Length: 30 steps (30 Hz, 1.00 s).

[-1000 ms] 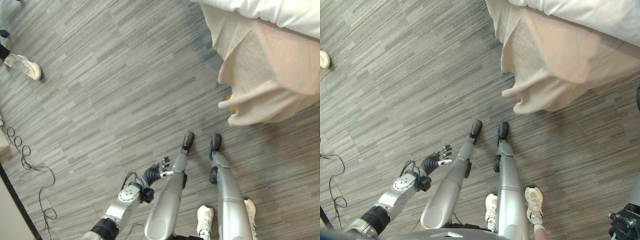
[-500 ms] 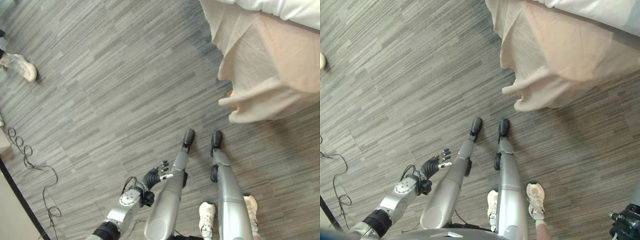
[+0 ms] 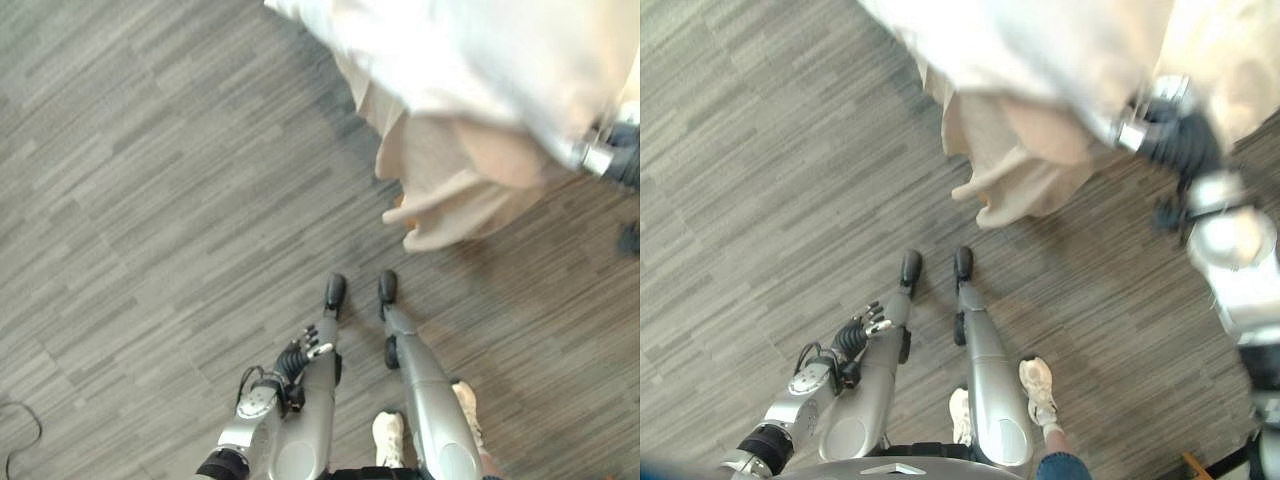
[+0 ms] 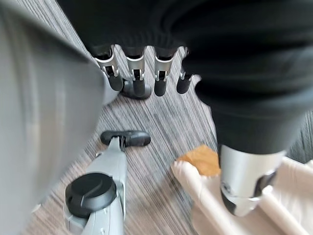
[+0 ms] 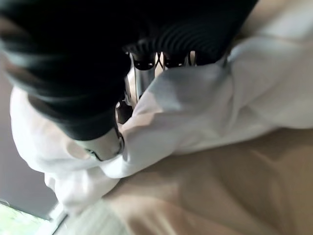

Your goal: Making the bed.

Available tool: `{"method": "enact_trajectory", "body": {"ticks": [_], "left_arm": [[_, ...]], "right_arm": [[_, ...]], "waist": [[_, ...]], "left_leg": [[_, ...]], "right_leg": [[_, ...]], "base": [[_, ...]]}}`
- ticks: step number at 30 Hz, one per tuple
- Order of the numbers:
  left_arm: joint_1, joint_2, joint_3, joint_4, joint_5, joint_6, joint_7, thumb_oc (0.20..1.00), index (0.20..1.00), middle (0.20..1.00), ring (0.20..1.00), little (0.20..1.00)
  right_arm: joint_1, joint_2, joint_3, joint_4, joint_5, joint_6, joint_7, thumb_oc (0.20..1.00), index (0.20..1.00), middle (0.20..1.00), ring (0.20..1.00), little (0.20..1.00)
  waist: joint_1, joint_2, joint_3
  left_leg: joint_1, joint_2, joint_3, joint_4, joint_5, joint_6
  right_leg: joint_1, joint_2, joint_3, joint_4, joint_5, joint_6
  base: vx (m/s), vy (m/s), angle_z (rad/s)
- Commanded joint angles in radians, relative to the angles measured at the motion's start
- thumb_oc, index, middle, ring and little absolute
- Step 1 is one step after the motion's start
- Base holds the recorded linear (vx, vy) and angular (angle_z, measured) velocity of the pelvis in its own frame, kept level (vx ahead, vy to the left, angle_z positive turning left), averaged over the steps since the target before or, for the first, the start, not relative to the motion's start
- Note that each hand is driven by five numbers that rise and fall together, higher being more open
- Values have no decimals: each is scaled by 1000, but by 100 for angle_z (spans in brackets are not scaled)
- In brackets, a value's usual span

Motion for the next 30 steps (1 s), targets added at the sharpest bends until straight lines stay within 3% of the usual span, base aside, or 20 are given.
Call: {"method": "enact_trajectory", "body": {"ticks": [1, 3, 4, 5, 7, 10, 11, 12, 13, 14, 15, 19, 21, 22, 23, 24, 26, 28, 29, 30], "left_arm": [[39, -34, 32, 118, 68, 36, -26, 1000, 1000, 1000, 1000, 1000], [42, -41, 45, 159, 84, 31, -15, 1000, 1000, 1000, 1000, 1000], [42, -41, 45, 159, 84, 31, -15, 1000, 1000, 1000, 1000, 1000], [36, -49, 41, 186, 93, 29, -9, 1000, 1000, 1000, 1000, 1000], [37, -57, 36, 207, 95, 28, -7, 1000, 1000, 1000, 1000, 1000], [22, -76, 36, 270, 105, 26, 14, 1000, 1000, 1000, 1000, 1000], [22, -76, 37, 270, 105, 26, 14, 1000, 1000, 1000, 1000, 1000], [16, -91, 26, 300, 112, 29, 21, 1000, 1000, 1000, 1000, 1000], [18, -96, 26, 313, 117, 33, 19, 1000, 1000, 1000, 1000, 1000], [9, -101, 29, 342, 127, 35, 19, 1000, 1000, 1000, 1000, 1000], [6, -102, 31, 361, 131, 39, 14, 1000, 1000, 1000, 1000, 1000], [-10, -89, 59, 416, 167, 52, -25, 1000, 1000, 1000, 1000, 1000], [2, -73, 75, 431, 180, 60, -51, 1000, 1000, 1000, 1000, 1000], [10, -63, 87, 444, 196, 61, -57, 1000, 1000, 1000, 1000, 1000], [10, -63, 87, 444, 196, 61, -57, 1000, 1000, 1000, 1000, 1000], [27, -48, 107, 436, 202, 64, -66, 1000, 1000, 1000, 1000, 1000], [44, -32, 136, 418, 175, 69, -73, 1000, 1000, 1000, 1000, 1000], [84, -29, 148, 386, 173, 66, -81, 1000, 1000, 1000, 1000, 1000], [119, -44, 170, 359, 190, 60, -84, 1000, 1000, 1000, 1000, 1000], [120, -44, 169, 359, 190, 60, -84, 1000, 1000, 1000, 1000, 1000]], "right_arm": [[-37, -13, 140, 83, -380, 61, 117, 200, 200, 200, 200, 200], [-16, 90, 234, 173, -447, 64, 135, 200, 200, 200, 200, 200], [-17, 90, 235, 173, -447, 64, 135, 200, 200, 200, 200, 200], [-56, 192, 384, 308, -545, 63, 144, 200, 200, 200, 200, 200], [-100, 282, 519, 442, -647, 65, 137, 200, 200, 200, 200, 200], [-150, 438, 638, 614, -666, 74, 126, 200, 200, 200, 200, 200], [-150, 439, 638, 614, -666, 74, 126, 200, 200, 200, 200, 200], [-178, 539, 709, 772, -703, 102, 133, 200, 200, 200, 200, 200], [-178, 567, 722, 809, -711, 107, 131, 200, 200, 200, 200, 200], [-189, 603, 727, 912, -704, 122, 111, 366, 366, 366, 366, 366], [-189, 633, 731, 1003, -694, 134, 119, 1000, 1000, 1000, 1000, 1000], [-156, 632, 621, 1297, -595, 156, 107, 1000, 1000, 1000, 1000, 1000], [-116, 584, 509, 1375, -516, 165, 100, 1000, 1000, 1000, 1000, 1000], [-92, 543, 401, 1415, -405, 171, 99, 1000, 1000, 1000, 1000, 1000], [-92, 543, 401, 1415, -405, 171, 99, 1000, 1000, 1000, 1000, 1000], [-64, 459, 281, 1408, -291, 162, 91, 1000, 1000, 1000, 1000, 1000], [-33, 346, 79, 1291, -47, 136, 33, 1000, 1000, 1000, 1000, 1000], [38, 299, -51, 1077, 37, 107, -7, 1000, 1000, 1000, 1000, 1000], [147, 282, -230, 742, 89, 57, -67, 1000, 1000, 1000, 1000, 1000], [150, 283, -233, 739, 88, 58, -67, 1000, 1000, 1000, 1000, 1000]], "waist": [[-13, 14, -42], [-15, 29, -63], [-15, 29, -62], [-10, 49, -90], [-3, 65, -117], [6, 86, -154], [6, 86, -153], [15, 104, -184], [18, 111, -196], [18, 117, -209], [20, 124, -222], [22, 141, -279], [19, 146, -307], [13, 148, -322], [14, 148, -323], [7, 151, -342], [-14, 154, -344], [-34, 161, -338], [-58, 173, -335], [-55, 173, -335]], "left_leg": [[164, 9, -9, -37, -65, 11], [198, 7, -8, -37, -77, 21], [199, 7, -8, -37, -77, 21], [231, 4, -4, -37, -90, 31], [258, 3, 5, -37, -102, 38], [283, -5, 12, -37, -114, 48], [283, -5, 12, -37, -114, 48], [305, -11, 19, -37, -126, 55], [312, -13, 22, -37, -129, 58], [322, -17, 25, -37, -134, 62], [330, -19, 28, -37, -139, 66], [366, -26, 44, -37, -159, 77], [383, -29, 45, -37, -166, 80], [393, -29, 48, -37, -171, 82], [392, -29, 49, -37, -171, 82], [400, -29, 57, -37, -175, 84], [402, -29, 77, -37, -177, 85], [401, -30, 100, -37, -179, 84], [396, -32, 128, -37, -184, 85], [396, -32, 129, -37, -184, 85]], "right_leg": [[83, 15, 40, -4, -13, 37], [126, 11, 45, -24, -12, 39], [127, 11, 45, -25, -12, 39], [169, 7, 53, -49, -10, 41], [211, 1, 59, -85, -4, 43], [254, -5, 69, -125, 7, 48], [254, -5, 69, -125, 7, 48], [293, -11, 74, -155, 15, 49], [306, -13, 75, -166, 18, 49], [318, -15, 78, -175, 22, 51], [329, -17, 80, -183, 25, 51], [377, -26, 86, -208, 29, 56], [401, -29, 87, -223, 30, 58], [415, -30, 89, -232, 30, 59], [414, -30, 90, -233, 31, 59], [425, -32, 95, -241, 33, 61], [418, -29, 114, -241, 39, 67], [409, -27, 134, -238, 46, 73], [399, -28, 157, -250, 59, 80], [399, -27, 159, -250, 59, 80]], "base": [[66, 91, -31], [44, 79, -18], [42, 89, -7], [42, 85, 3], [36, 89, 0], [-3, 44, -8], [-7, 60, -5], [1, 60, -3], [-6, 83, -9], [-6, 56, -6], [-5, 70, -17], [24, 35, -2], [58, 8, -12], [51, 0, -14], [65, -6, -4], [44, -9, -4], [25, -16, -15], [14, -7, -37], [23, 0, -51], [25, -6, -60]]}}
